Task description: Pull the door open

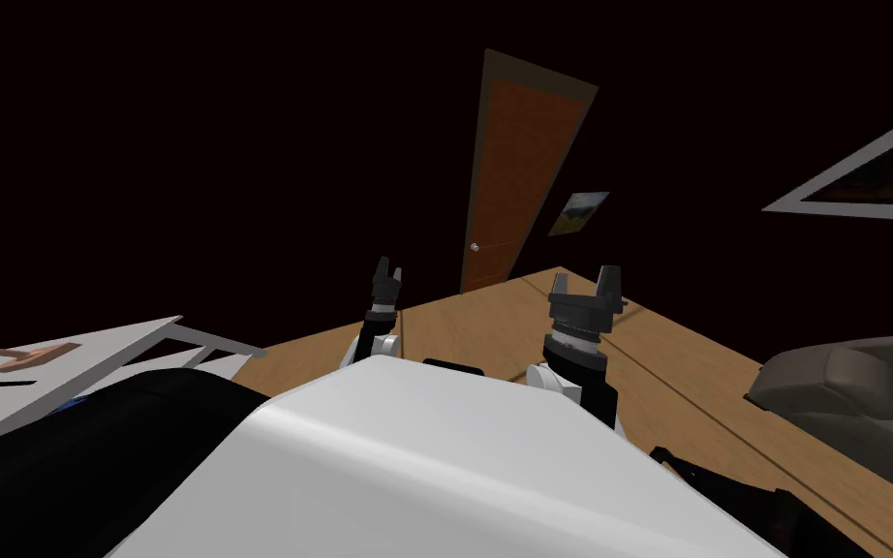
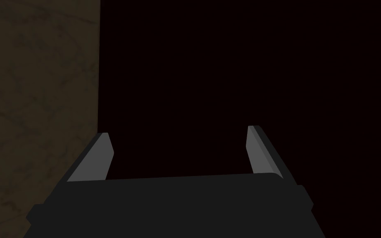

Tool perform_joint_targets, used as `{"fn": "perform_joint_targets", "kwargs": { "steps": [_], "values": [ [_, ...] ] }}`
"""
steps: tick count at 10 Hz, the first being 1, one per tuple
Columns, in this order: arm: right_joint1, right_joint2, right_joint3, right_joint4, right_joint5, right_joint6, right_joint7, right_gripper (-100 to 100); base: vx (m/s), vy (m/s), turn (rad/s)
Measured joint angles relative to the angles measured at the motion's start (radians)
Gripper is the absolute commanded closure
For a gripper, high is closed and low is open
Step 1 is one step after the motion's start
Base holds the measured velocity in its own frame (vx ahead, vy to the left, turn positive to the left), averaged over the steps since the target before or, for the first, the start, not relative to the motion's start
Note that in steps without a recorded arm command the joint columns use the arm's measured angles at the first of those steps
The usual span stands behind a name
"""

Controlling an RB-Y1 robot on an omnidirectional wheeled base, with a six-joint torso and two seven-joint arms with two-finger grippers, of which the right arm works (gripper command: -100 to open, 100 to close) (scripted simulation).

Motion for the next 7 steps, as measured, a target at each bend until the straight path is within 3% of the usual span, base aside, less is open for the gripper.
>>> {"fn": "perform_joint_targets", "kwargs": {
  "steps": [7],
  "values": [
    [-0.031,-0.035,-0.007,0.127,0.005,-0.036,0.094,-100,0.091,-0.012,0.056]
  ]
}}
